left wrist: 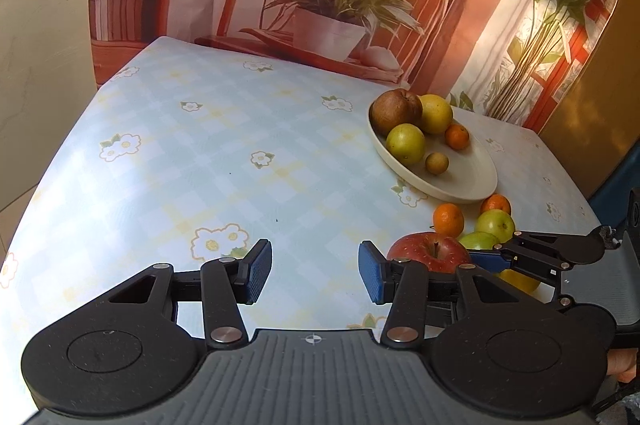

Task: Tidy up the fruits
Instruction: 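Close the right tool on the large red apple while the left tool clamps its top, then carry the red apple with both tools and lower it onto the plate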

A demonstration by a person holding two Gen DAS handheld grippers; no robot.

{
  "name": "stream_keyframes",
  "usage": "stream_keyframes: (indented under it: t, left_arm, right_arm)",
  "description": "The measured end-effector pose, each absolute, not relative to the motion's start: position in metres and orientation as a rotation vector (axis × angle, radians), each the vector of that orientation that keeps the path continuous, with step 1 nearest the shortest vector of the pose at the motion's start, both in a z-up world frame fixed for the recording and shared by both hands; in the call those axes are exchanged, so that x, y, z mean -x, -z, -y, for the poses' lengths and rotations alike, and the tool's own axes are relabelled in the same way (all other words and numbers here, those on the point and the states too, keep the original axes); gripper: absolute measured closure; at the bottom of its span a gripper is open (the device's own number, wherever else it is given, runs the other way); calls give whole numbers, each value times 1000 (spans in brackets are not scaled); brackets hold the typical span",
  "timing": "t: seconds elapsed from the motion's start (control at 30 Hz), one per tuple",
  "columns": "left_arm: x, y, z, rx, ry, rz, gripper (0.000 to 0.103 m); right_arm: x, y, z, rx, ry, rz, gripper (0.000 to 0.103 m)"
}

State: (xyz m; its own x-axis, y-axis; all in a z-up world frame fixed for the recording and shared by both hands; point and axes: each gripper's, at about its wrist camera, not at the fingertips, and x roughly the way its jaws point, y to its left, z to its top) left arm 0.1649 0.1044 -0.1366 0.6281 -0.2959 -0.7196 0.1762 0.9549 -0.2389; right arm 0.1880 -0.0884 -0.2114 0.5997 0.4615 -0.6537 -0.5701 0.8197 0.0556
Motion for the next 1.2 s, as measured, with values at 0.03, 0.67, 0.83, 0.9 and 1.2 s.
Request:
stream_keyframes:
  t: [0.03,0.67,0.83,0.9,1.2]
  left_arm:
    - [-165,136,-101,148,282,-852,53]
    - [-168,143,-51,149,461,-890,57]
    - [-172,149,-47,162,472,-906,61]
    - [-174,152,-50,189,478,-908,61]
    - [-176,159,-57,279,521,-924,66]
  right_arm:
    - [-185,213,90,161,-599,-702,47]
    - [-166,218,97,181,-583,-659,48]
    - [-164,218,98,174,-586,-657,48]
    - [-164,218,99,167,-585,-657,48]
    - [-163,216,102,160,-572,-659,47]
